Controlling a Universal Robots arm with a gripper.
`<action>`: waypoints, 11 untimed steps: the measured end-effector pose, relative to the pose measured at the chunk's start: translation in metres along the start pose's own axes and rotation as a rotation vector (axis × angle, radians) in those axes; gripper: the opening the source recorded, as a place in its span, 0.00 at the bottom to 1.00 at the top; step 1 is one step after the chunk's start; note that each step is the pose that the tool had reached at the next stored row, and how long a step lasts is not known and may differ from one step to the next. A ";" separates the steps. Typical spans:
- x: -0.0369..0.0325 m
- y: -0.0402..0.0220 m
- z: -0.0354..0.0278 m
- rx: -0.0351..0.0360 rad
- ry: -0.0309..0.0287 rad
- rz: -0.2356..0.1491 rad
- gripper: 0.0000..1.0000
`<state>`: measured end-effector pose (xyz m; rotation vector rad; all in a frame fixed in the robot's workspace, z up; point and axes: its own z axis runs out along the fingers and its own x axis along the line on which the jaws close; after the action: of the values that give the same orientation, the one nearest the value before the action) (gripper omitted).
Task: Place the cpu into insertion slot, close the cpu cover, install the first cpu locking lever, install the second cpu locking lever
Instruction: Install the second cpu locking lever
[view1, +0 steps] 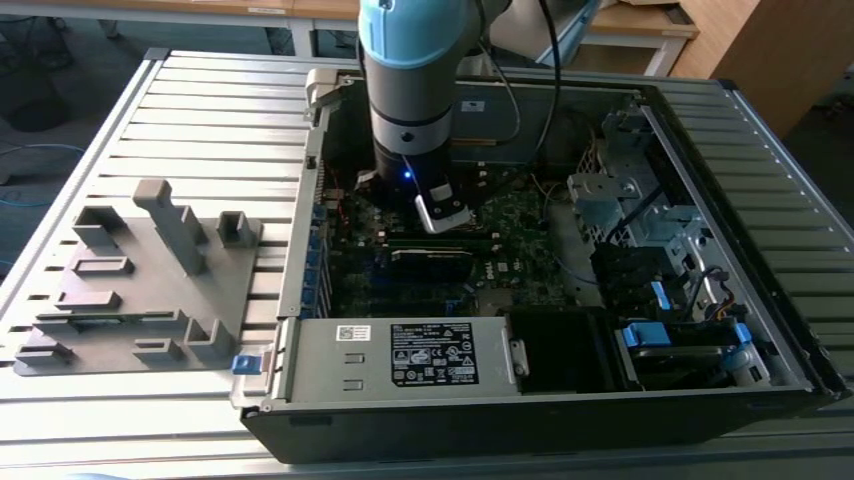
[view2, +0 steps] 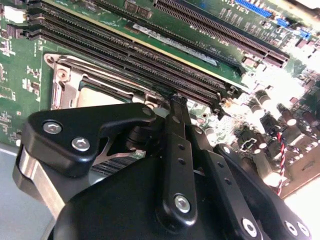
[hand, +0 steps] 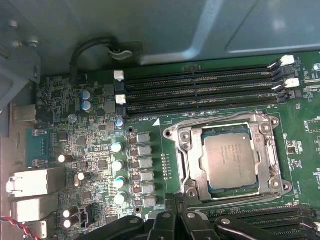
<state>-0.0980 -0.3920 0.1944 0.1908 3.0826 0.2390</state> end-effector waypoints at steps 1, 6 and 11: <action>0.0000 0.0000 0.0000 0.0001 0.0000 0.000 0.11; 0.0001 0.0001 0.0000 0.0006 -0.0003 0.000 0.11; -0.0002 0.0012 -0.0072 0.0005 -0.0003 0.000 0.11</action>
<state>-0.0981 -0.3919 0.2016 0.1909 3.0824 0.2382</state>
